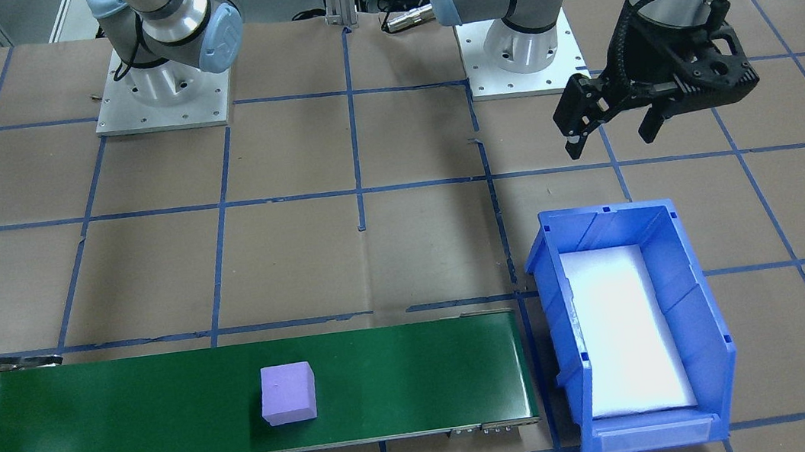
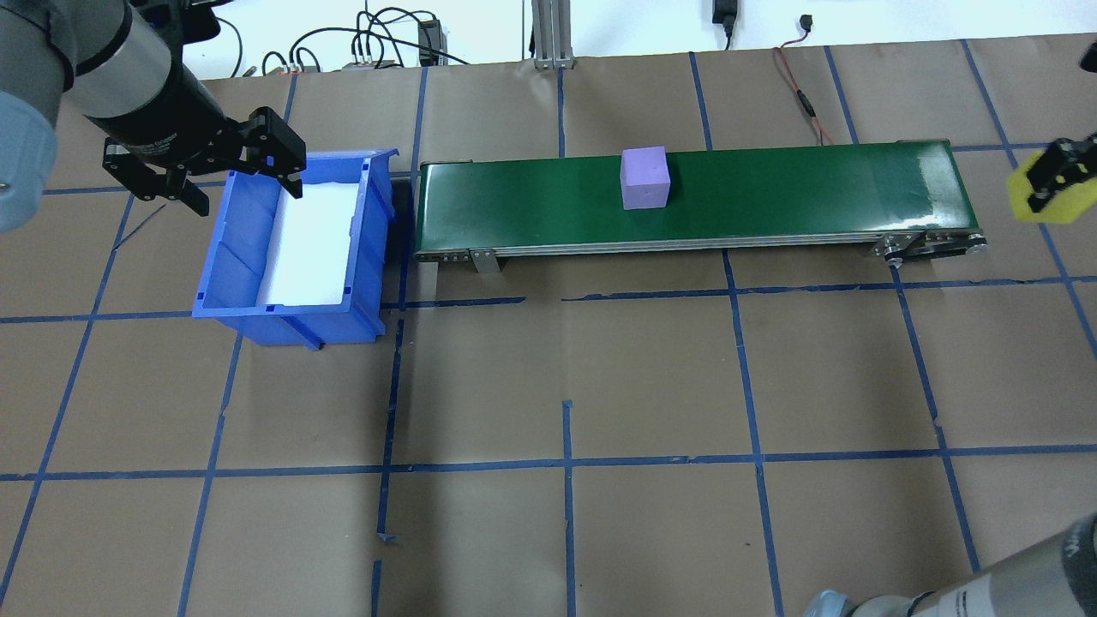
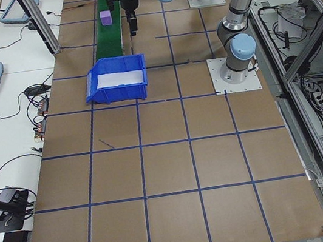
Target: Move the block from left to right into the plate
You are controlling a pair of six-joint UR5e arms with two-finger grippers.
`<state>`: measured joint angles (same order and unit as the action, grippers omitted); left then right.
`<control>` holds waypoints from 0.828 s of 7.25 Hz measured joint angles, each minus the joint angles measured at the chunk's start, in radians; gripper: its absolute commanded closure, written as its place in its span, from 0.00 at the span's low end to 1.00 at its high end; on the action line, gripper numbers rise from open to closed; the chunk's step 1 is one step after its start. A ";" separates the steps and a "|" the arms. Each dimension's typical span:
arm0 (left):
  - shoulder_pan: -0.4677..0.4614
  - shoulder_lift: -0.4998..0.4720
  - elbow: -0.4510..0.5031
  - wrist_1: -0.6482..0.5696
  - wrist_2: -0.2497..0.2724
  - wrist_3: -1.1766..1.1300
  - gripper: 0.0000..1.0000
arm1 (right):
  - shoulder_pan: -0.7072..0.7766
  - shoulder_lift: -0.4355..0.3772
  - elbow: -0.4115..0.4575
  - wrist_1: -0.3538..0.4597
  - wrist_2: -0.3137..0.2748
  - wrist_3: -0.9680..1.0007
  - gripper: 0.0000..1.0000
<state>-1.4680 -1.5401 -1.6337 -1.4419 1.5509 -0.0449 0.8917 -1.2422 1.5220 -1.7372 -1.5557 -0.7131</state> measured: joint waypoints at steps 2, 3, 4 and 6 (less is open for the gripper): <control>0.000 0.000 -0.001 0.000 0.000 -0.001 0.00 | -0.257 -0.025 0.077 -0.004 -0.064 -0.274 0.70; 0.000 -0.001 -0.001 0.000 0.001 -0.001 0.00 | -0.391 -0.025 0.138 -0.059 -0.080 -0.399 0.70; 0.000 0.000 -0.001 0.000 0.001 -0.001 0.00 | -0.502 -0.023 0.207 -0.140 -0.091 -0.508 0.69; 0.000 0.000 -0.002 0.000 0.001 0.000 0.00 | -0.638 -0.020 0.323 -0.272 -0.109 -0.642 0.58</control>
<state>-1.4680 -1.5401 -1.6352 -1.4423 1.5524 -0.0454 0.2534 -1.2620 1.8447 -2.0087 -1.6648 -1.3554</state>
